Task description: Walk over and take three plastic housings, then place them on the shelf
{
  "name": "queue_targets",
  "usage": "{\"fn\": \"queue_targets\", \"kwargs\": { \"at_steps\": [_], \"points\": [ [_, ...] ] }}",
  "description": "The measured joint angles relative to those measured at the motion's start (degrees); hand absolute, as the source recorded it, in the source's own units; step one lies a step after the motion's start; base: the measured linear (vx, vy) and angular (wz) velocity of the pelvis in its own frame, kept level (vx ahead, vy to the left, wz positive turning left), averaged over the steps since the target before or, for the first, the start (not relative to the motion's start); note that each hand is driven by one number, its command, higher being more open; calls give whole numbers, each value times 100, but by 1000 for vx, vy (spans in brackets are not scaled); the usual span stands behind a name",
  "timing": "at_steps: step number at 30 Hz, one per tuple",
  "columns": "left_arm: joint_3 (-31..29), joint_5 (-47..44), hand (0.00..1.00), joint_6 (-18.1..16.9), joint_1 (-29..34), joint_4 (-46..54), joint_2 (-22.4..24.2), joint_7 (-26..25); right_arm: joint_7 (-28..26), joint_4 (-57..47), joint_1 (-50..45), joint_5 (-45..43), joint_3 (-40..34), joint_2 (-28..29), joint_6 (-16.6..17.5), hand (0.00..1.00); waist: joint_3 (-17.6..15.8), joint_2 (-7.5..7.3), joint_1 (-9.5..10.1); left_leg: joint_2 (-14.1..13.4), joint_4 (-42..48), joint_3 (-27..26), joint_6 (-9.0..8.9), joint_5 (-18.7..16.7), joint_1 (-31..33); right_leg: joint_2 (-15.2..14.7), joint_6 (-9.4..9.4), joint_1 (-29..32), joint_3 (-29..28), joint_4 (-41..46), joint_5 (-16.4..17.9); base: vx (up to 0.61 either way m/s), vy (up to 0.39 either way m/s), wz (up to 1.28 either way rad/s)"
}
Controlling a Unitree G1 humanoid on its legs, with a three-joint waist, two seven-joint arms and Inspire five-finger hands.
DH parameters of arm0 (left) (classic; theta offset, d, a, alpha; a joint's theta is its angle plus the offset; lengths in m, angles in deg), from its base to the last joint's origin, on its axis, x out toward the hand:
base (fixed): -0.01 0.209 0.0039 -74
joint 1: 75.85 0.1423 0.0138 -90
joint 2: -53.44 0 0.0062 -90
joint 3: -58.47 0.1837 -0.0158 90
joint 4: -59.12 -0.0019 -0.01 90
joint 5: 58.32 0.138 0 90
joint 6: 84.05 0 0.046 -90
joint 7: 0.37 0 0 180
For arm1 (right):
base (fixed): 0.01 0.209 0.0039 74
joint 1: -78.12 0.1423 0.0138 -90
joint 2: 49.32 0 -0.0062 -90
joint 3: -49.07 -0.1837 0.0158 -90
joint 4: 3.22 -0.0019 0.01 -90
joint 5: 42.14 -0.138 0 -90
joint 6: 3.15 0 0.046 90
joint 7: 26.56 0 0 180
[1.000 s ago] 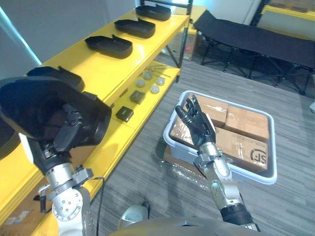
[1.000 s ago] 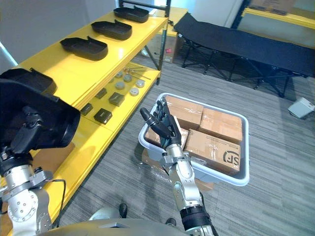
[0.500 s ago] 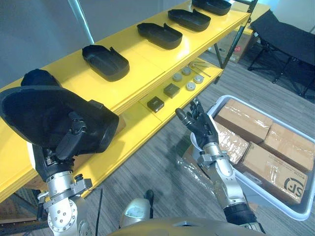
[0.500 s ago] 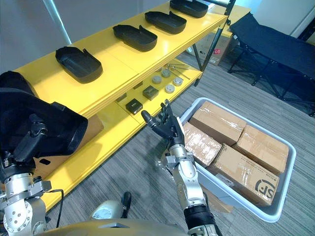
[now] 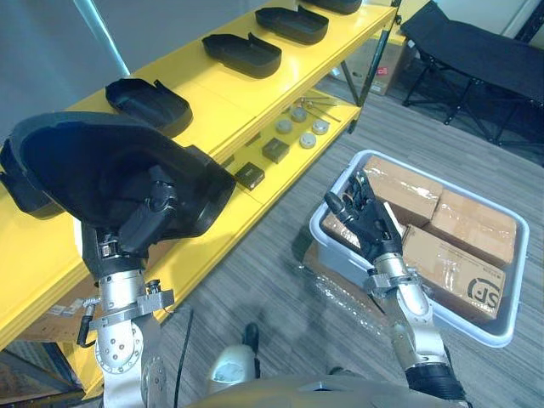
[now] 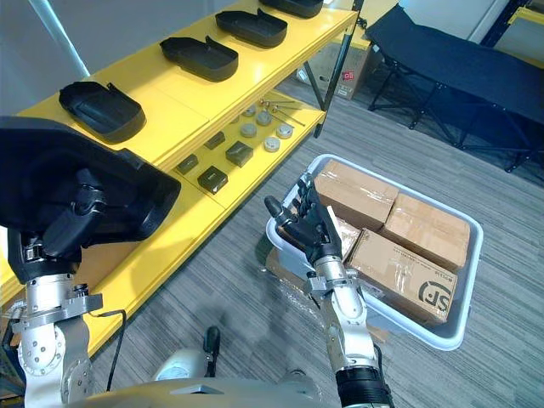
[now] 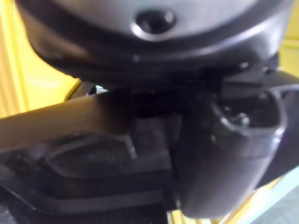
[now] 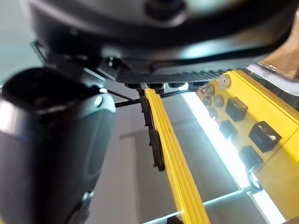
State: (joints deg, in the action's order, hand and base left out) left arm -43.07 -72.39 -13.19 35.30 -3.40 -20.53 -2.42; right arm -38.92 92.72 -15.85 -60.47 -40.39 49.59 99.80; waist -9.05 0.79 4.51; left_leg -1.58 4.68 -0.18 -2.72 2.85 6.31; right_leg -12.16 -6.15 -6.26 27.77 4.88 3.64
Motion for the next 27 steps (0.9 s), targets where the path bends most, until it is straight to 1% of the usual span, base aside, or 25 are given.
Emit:
{"fn": "queue_targets", "kwargs": {
  "at_steps": [1,4,5,6,8,9,10,11,12,13,14,15,16,17,18,19,20,21,22,23,24,25,26,27],
  "points": [
    [0,2,0,0,4,0,1,-22,-41,-5,-3,0,2,10,2,100,-4,11,0,-12,-7,14,-12,9,-7,15,5,-9,0,-1,3,-27,-58,4],
    [-3,4,0,-11,74,-13,4,-100,-259,-24,-28,-2,105,5,45,100,-43,109,15,-25,-208,32,-32,99,-192,37,58,-123,-7,3,52,-47,-24,5],
    [-10,10,0,-32,124,-13,6,-128,-303,-65,-33,-6,209,8,82,100,-39,146,11,-15,-279,36,-34,118,-195,30,33,-122,-27,10,110,-76,-7,5],
    [-30,54,0,-42,161,-13,6,-152,-350,-69,-32,-9,285,12,157,100,-39,165,22,-12,-324,39,-6,128,-204,26,59,-117,-25,22,159,-77,-5,7],
    [-101,108,0,-68,200,-13,7,-148,-376,-127,-31,-78,470,38,220,100,-37,160,97,-5,-325,41,-34,104,-209,-10,14,-96,-12,130,280,-50,2,6],
    [-159,136,0,-82,188,-11,6,-134,-420,-189,-21,-289,545,50,228,100,-38,140,172,17,-263,59,-30,74,-189,-77,-14,-79,28,248,373,-23,7,12],
    [-207,143,0,-96,189,-11,6,-119,-433,-199,11,-351,590,76,237,100,-40,115,195,39,-221,78,-24,59,-179,-124,-30,-76,45,310,424,16,37,23],
    [-329,161,0,-113,187,-4,2,-92,-416,-199,116,-480,672,127,257,100,-63,46,240,107,-62,87,15,-28,-147,-243,-87,-74,99,475,559,51,58,36],
    [-422,239,0,-118,184,6,-14,-64,-329,-200,184,-503,693,182,314,100,-40,-57,300,208,232,54,81,-192,-40,-400,-199,-98,201,630,670,76,79,40],
    [-462,336,0,-135,187,11,-19,-48,-272,-200,197,-499,684,206,360,100,-14,-106,328,267,361,9,144,-293,2,-471,-262,-142,268,682,664,125,78,54],
    [-532,406,0,-200,172,2,-41,-26,-173,-173,278,-499,670,217,475,100,-4,-117,325,312,531,81,132,-450,20,-617,-331,-77,316,1260,639,108,72,51],
    [-558,408,0,-203,170,4,-49,-29,-122,-164,317,-496,674,212,507,100,15,-91,350,345,567,159,155,-437,12,-730,-244,92,241,1706,583,134,124,65],
    [-605,428,0,-228,163,25,-141,-35,-59,-161,400,-493,676,215,571,100,50,-61,348,373,566,325,207,-431,-12,-795,19,433,-115,2446,340,147,136,68],
    [-662,508,0,-246,94,24,-350,-109,-10,-101,544,-483,655,195,692,100,45,-64,307,349,451,574,280,-381,-108,-828,108,764,-492,3035,137,169,92,79],
    [-664,530,0,-246,9,0,-503,-150,24,-99,594,-469,654,206,751,100,32,-33,271,347,426,719,300,-379,-117,-747,153,842,-672,3155,319,201,6,101],
    [-666,519,0,-246,-236,-71,-715,-166,37,-102,720,-463,643,171,861,100,22,-18,249,347,411,1018,341,-406,-127,-505,148,932,-960,3081,708,193,-40,110],
    [-667,510,0,-248,-479,-151,-804,-155,-8,-122,830,-558,621,108,894,100,42,-48,232,361,407,1262,339,-412,-152,-276,231,953,-1202,2827,887,251,-56,154],
    [-601,319,0,-303,-953,-416,-933,-143,-141,-262,960,-1072,569,4,893,100,12,2,195,443,402,1656,352,-460,-208,55,370,1028,-1766,2385,1002,168,-42,120],
    [-596,265,0,-316,-1032,-478,-946,-146,-157,-306,985,-1183,558,-3,893,100,13,0,182,465,402,1740,351,-466,-223,111,381,1071,-1905,2335,1009,157,-97,134],
    [-562,81,0,-344,-1302,-666,-954,-181,-174,-573,1037,-1442,497,3,892,100,21,-12,126,513,409,1996,349,-507,-296,292,380,1263,-2406,2270,1007,127,-124,108],
    [-519,-25,0,-348,-1423,-767,-948,-302,-213,-898,1040,-1624,439,0,891,100,32,-3,102,519,435,2169,306,-544,-370,450,303,1391,-2755,2176,954,158,-165,116],
    [-508,-73,0,-350,-1419,-775,-948,-346,-240,-1059,1048,-1645,406,-1,891,100,43,-14,78,538,471,2247,246,-549,-394,495,273,1432,-2866,2046,916,154,-208,106],
    [-506,-102,0,-353,-1376,-774,-946,-406,-328,-1340,1098,-1715,323,-1,891,100,86,-87,48,624,549,2433,158,-646,-398,462,317,1431,-2846,1673,756,182,-273,96],
    [-516,-109,0,-354,-1326,-773,-946,-420,-379,-1539,1213,-1827,283,1,891,100,216,-299,62,781,595,2553,77,-749,-368,356,403,1420,-2767,1363,327,203,-310,86]
  ]
}}
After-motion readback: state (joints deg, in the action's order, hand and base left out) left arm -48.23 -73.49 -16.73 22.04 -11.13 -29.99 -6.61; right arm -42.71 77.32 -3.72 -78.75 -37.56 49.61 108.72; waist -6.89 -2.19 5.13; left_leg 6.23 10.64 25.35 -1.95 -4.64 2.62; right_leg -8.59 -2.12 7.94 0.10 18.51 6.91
